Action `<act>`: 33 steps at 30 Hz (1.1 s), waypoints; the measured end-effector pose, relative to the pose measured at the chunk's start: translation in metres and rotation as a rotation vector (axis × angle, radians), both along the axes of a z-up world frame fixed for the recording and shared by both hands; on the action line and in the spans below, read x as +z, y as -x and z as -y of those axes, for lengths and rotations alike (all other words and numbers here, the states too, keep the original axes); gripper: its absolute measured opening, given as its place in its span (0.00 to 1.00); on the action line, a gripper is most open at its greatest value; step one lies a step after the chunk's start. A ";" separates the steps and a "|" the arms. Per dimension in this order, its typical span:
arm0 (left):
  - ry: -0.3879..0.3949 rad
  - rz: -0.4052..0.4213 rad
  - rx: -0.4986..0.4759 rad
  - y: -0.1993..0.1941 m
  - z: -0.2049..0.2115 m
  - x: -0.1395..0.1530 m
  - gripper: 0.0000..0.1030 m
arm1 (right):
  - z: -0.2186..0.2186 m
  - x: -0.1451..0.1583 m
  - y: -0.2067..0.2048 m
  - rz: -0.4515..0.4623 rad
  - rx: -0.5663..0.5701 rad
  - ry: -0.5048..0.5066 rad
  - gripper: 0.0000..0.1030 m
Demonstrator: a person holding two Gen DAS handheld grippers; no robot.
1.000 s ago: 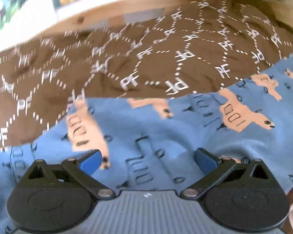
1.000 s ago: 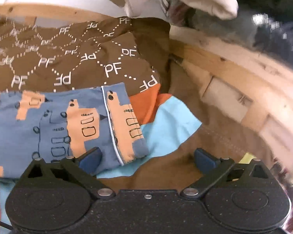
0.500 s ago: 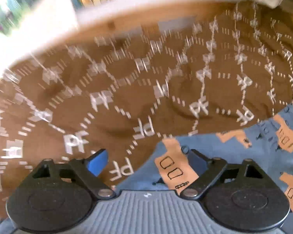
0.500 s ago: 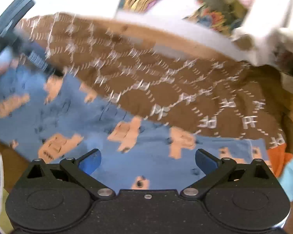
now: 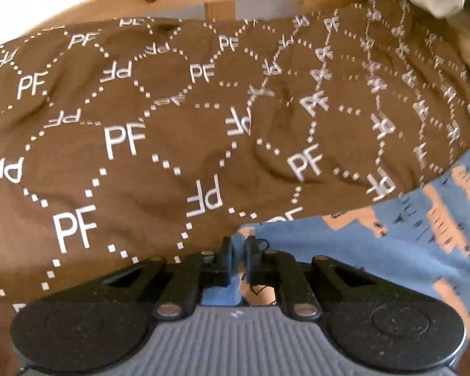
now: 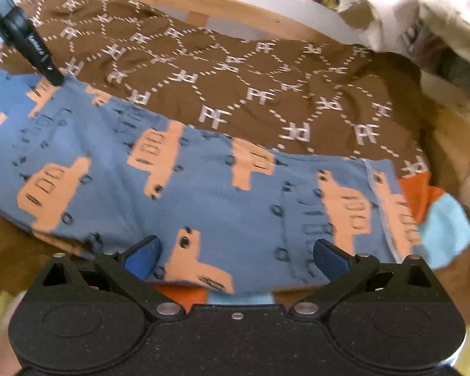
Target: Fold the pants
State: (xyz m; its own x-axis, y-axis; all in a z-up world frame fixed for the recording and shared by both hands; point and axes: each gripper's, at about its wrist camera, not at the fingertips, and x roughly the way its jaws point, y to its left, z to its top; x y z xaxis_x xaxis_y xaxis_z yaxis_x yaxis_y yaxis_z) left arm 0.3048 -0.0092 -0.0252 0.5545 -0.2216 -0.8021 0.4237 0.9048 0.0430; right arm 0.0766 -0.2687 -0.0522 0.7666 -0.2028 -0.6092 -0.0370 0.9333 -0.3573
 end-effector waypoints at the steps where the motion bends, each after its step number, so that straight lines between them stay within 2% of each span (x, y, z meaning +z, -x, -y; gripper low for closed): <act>1: 0.004 -0.002 0.025 -0.001 -0.003 -0.003 0.19 | 0.003 0.000 0.000 -0.006 -0.009 -0.004 0.99; 3: -0.009 0.021 0.083 0.001 -0.001 0.003 0.40 | 0.004 0.004 0.003 0.006 -0.012 0.003 0.99; 4: -0.027 0.052 0.113 0.007 0.002 0.009 0.59 | 0.003 0.008 0.007 0.040 -0.005 0.009 0.99; 5: -0.033 0.092 0.127 0.016 0.005 0.015 0.72 | 0.001 0.012 0.010 0.069 0.003 0.010 0.99; 6: -0.020 0.125 0.123 0.026 0.007 0.021 0.77 | 0.000 0.015 0.012 0.096 0.017 0.005 0.99; 8: 0.039 0.164 0.095 0.049 0.016 0.029 0.93 | -0.004 0.021 0.013 0.117 0.058 -0.031 0.99; 10: 0.078 0.163 0.042 0.069 0.030 0.028 0.96 | -0.007 0.019 0.008 0.097 0.073 -0.040 0.99; 12: 0.044 0.127 -0.035 0.089 0.051 0.016 0.96 | -0.005 0.012 -0.002 0.028 0.040 -0.006 0.99; 14: -0.071 0.108 -0.088 0.107 0.070 -0.003 0.96 | 0.009 0.012 -0.002 -0.008 -0.019 -0.036 0.99; 16: -0.239 0.117 -0.111 0.124 0.082 -0.030 0.98 | 0.033 0.021 0.002 -0.028 -0.110 -0.114 0.99; 18: -0.278 0.231 -0.135 0.142 0.079 -0.036 0.99 | 0.055 0.030 0.010 -0.023 -0.196 -0.176 0.99; 20: -0.348 0.251 -0.201 0.148 0.078 -0.034 0.99 | 0.077 0.040 0.021 0.033 -0.289 -0.214 0.99; 22: -0.396 0.225 -0.258 0.147 0.076 -0.026 0.99 | 0.097 0.049 0.032 0.093 -0.324 -0.325 0.99; 24: -0.406 0.194 -0.282 0.146 0.077 -0.011 1.00 | 0.114 0.056 0.038 0.170 -0.323 -0.486 0.99; 25: -0.397 0.195 -0.284 0.142 0.079 -0.003 1.00 | 0.119 0.057 0.037 0.185 -0.323 -0.536 0.99; 27: -0.364 0.210 -0.286 0.131 0.094 0.011 1.00 | 0.127 0.054 0.031 0.181 -0.336 -0.622 0.99; 30: -0.315 0.214 -0.315 0.107 0.136 0.028 1.00 | 0.141 0.038 0.029 0.147 -0.387 -0.828 0.97; 31: -0.293 0.217 -0.336 0.098 0.155 0.034 1.00 | 0.146 0.036 0.031 0.160 -0.413 -0.870 0.96; 33: -0.263 0.197 -0.387 0.083 0.195 0.043 1.00 | 0.150 0.036 0.033 0.177 -0.434 -0.867 0.94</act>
State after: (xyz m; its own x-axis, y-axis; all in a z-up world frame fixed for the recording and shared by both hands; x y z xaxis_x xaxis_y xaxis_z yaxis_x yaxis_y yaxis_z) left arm 0.2221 -0.2041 0.0178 0.6182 -0.2450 -0.7468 0.6864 0.6313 0.3611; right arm 0.0441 -0.4185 -0.0164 0.8257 -0.0258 -0.5635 0.3589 0.7947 0.4896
